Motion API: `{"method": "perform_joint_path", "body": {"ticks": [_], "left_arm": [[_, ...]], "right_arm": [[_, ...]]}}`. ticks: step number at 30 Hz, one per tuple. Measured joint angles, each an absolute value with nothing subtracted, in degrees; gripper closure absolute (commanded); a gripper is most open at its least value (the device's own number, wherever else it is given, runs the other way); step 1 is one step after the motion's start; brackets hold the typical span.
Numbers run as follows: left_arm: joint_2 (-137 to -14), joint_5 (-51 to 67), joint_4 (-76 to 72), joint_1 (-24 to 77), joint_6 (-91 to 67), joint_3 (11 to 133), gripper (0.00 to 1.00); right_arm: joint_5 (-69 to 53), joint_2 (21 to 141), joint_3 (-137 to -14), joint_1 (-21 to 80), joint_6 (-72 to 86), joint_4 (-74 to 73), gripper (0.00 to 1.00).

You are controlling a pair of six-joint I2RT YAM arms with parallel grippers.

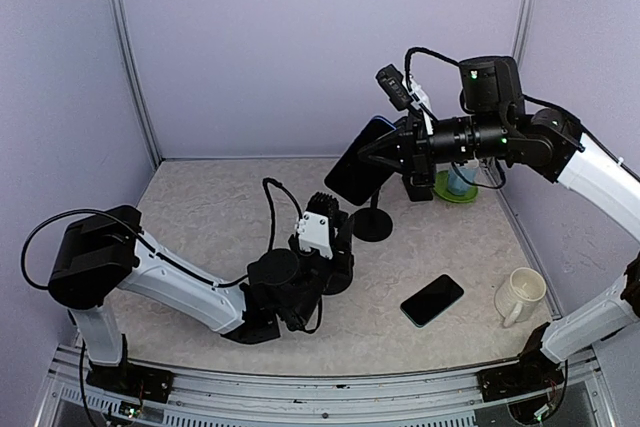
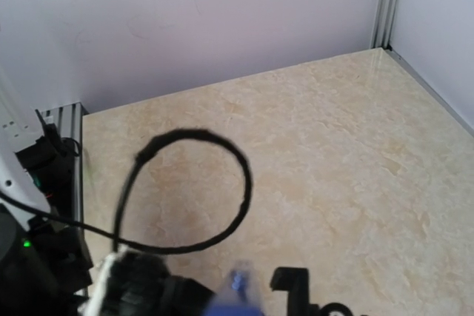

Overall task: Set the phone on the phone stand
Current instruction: Move the phone stand to the center of the board, then pass from the right arm to the left

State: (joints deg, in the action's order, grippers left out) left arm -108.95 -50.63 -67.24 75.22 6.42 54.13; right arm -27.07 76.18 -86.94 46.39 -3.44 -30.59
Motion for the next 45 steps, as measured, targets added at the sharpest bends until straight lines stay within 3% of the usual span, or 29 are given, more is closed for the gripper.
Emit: {"method": "perform_joint_path", "body": {"ticks": [5,14,19,29,38,45], "left_arm": [[-108.51,-47.18,-68.12,76.71,5.98,54.15,0.39],[-101.21,-41.93,-69.25,81.56,7.38,51.75,0.02],[-91.05,-40.95,-65.91,84.95,6.87,47.09,0.01],[-59.27,-37.47,-40.93,81.54,-2.61,42.85,0.01],[-57.91,-19.68,-17.37,70.11,-6.31,51.44,0.01],[-61.06,-8.75,-6.7,66.65,-6.96,54.92,0.01]], "right_arm": [[-26.81,76.16,-86.96,45.84,-3.57,-30.68,1.0],[-26.48,76.16,-88.49,44.29,-3.6,-32.18,1.0],[-26.13,76.2,-91.15,43.18,-3.88,-34.06,1.0],[-30.35,84.12,-102.87,42.48,-8.64,-42.81,1.0],[-34.0,90.56,-106.04,50.46,-17.65,-52.97,1.0],[-36.95,91.85,-106.26,54.94,-21.98,-55.66,1.0]]}}
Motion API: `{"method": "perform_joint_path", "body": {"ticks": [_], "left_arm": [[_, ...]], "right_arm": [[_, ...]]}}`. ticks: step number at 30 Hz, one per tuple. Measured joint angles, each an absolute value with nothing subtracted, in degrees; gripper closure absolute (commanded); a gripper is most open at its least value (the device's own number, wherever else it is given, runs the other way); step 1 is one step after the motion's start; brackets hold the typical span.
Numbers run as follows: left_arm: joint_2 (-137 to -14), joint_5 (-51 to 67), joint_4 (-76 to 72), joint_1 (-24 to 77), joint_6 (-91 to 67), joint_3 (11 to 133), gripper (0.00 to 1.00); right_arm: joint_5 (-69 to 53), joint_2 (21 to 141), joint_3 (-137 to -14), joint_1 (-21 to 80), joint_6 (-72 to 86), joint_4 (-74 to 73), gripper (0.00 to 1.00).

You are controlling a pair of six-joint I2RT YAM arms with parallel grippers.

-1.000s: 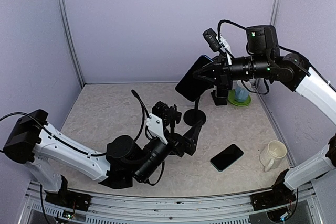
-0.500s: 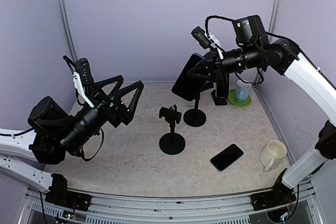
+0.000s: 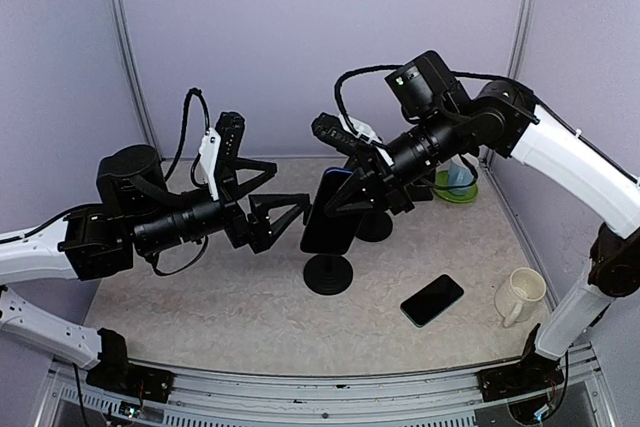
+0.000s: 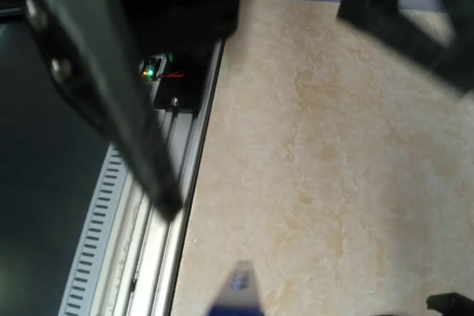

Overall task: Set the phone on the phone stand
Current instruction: Pass from the right arm to the left

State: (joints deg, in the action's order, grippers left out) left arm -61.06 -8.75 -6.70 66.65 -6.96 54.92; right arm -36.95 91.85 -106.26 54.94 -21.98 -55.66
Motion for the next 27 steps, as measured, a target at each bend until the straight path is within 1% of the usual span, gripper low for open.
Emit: {"method": "perform_joint_path", "body": {"ticks": [7,12,15,16,18,19,20,25,27], "left_arm": [[-60.36,1.37,-4.05,65.91,-7.73,54.81,0.01],[-61.84,5.58,-3.81,65.91,-8.91,54.81,0.01],[-64.51,7.31,-3.49,65.93,-9.63,54.81,0.04],[-65.52,7.77,-3.36,65.93,-10.02,54.68,0.07],[-66.46,8.29,-3.36,65.93,-10.48,54.19,0.15],[-66.72,8.62,-3.36,65.93,-10.79,53.87,0.21],[-66.92,8.82,-3.36,65.93,-11.03,53.63,0.3],[-67.13,10.52,-4.12,65.93,-10.79,53.39,0.63],[-67.13,11.9,-4.6,65.93,-9.93,53.39,0.8]], "right_arm": [[-38.81,91.09,-106.37,54.63,-24.01,-55.46,1.0],[-40.16,91.07,-106.37,54.61,-25.08,-55.4,1.0],[-41.45,91.07,-106.37,54.57,-25.47,-54.96,1.0],[-41.89,91.07,-106.37,54.57,-25.61,-54.74,1.0],[-42.96,91.07,-106.59,54.35,-25.67,-54.52,1.0],[-43.44,91.07,-106.67,54.28,-25.67,-54.39,1.0],[-44.16,90.94,-106.67,54.24,-25.63,-54.11,1.0],[-45.58,90.02,-105.32,54.22,-24.32,-51.55,1.0],[-45.63,89.86,-103.88,54.22,-23.62,-50.33,1.0]]}}
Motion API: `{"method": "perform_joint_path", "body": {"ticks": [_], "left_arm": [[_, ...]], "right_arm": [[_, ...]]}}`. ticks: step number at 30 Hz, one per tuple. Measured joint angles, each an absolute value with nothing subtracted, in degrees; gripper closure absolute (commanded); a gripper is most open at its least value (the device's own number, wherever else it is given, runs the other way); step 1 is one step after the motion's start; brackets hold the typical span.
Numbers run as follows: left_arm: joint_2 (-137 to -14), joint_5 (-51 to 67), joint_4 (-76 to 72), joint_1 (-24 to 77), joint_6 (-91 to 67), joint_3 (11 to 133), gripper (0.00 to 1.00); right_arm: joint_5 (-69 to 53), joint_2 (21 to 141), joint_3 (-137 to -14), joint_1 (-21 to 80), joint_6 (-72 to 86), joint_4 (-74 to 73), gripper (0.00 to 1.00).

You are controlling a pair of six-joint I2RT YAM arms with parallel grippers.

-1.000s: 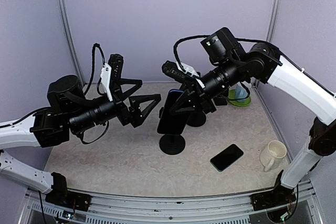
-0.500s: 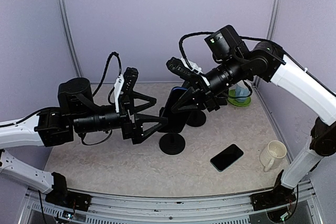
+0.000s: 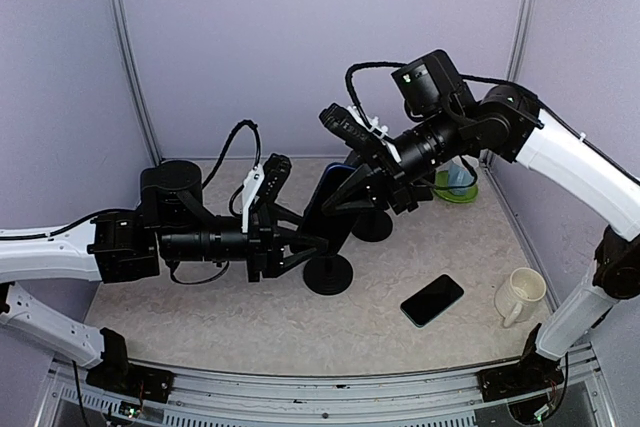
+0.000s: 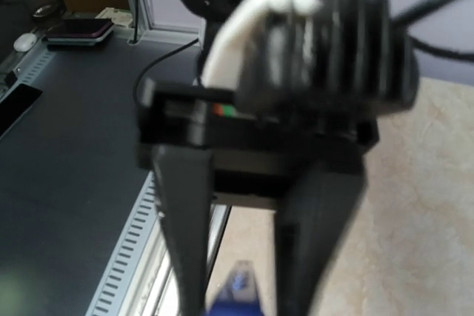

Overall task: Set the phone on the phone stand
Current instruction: Pass from the right arm to the left

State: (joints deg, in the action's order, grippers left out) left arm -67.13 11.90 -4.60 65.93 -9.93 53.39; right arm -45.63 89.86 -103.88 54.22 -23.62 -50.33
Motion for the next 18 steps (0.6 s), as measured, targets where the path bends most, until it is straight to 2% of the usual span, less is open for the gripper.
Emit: {"method": "perform_joint_path", "body": {"ticks": [3,4,8,14,15,18], "left_arm": [[-67.24,13.5,-4.6,65.93,-9.69,53.39,1.0],[-67.42,14.55,-4.43,65.8,-8.08,53.28,1.0],[-67.94,16.45,-4.93,65.32,-7.18,53.04,1.0],[-65.28,18.15,-9.63,65.36,-7.46,47.88,1.0],[-64.31,18.35,-10.48,65.41,-7.49,46.24,1.0],[-61.8,18.57,-13.52,65.45,-7.46,41.82,1.0]], "right_arm": [[-45.93,89.89,-101.58,54.19,-21.98,-48.53,1.0],[-46.26,89.89,-101.06,54.19,-20.4,-48.34,0.92],[-47.13,90.0,-100.4,54.08,-17.32,-46.85,0.73],[-47.2,90.17,-100.36,54.06,-14.39,-40.99,0.33],[-46.96,90.17,-100.14,53.95,-13.89,-39.51,0.29],[-46.74,90.04,-98.37,53.67,-10.76,-35.46,0.26]]}}
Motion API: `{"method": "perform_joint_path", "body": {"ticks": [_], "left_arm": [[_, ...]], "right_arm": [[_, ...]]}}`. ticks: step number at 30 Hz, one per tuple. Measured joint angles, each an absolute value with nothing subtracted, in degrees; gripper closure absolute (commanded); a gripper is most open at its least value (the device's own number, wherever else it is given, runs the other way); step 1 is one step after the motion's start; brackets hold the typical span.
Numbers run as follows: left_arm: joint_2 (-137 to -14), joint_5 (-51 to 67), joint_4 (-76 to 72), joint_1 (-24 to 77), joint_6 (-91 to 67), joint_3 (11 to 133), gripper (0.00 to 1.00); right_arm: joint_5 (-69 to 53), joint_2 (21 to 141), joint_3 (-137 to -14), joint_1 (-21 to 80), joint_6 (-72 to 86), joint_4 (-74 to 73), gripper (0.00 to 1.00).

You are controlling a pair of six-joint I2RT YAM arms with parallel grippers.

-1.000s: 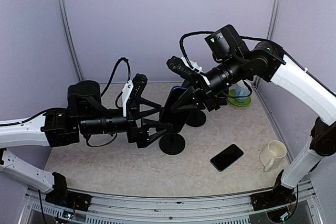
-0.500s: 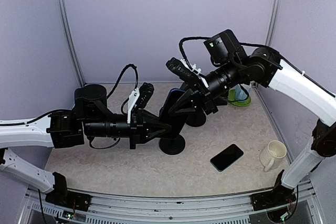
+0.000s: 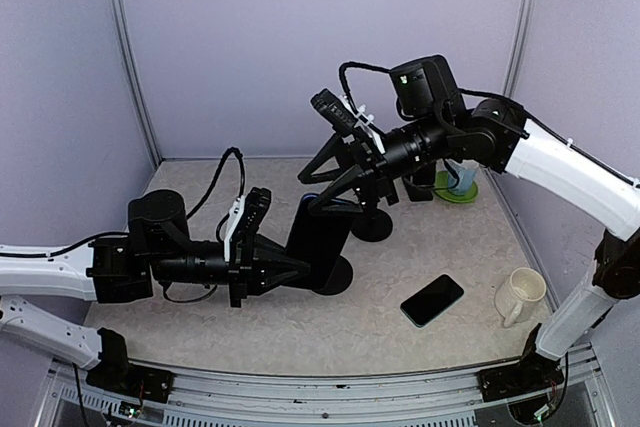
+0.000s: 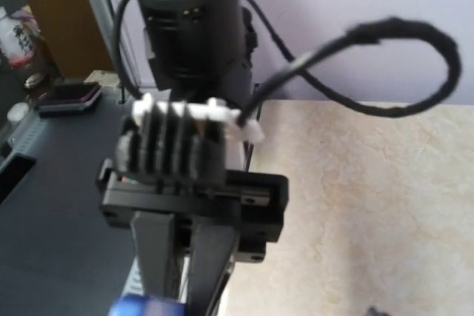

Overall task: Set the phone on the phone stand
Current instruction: Pass from the right arm to the left

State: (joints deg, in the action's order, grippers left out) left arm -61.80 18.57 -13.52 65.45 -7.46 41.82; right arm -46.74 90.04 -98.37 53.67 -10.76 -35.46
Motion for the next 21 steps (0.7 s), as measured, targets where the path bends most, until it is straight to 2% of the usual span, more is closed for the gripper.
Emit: {"method": "perform_joint_path", "body": {"ticks": [7,21], "left_arm": [[-61.01,17.23,-16.56,65.3,-7.66,39.88,1.0],[-63.53,15.9,-24.75,64.42,-7.7,39.46,1.0]], "right_arm": [[-48.4,86.56,-88.75,51.9,-1.74,-22.39,0.29],[-52.88,82.59,-75.79,50.98,6.57,-1.96,0.54]]}}
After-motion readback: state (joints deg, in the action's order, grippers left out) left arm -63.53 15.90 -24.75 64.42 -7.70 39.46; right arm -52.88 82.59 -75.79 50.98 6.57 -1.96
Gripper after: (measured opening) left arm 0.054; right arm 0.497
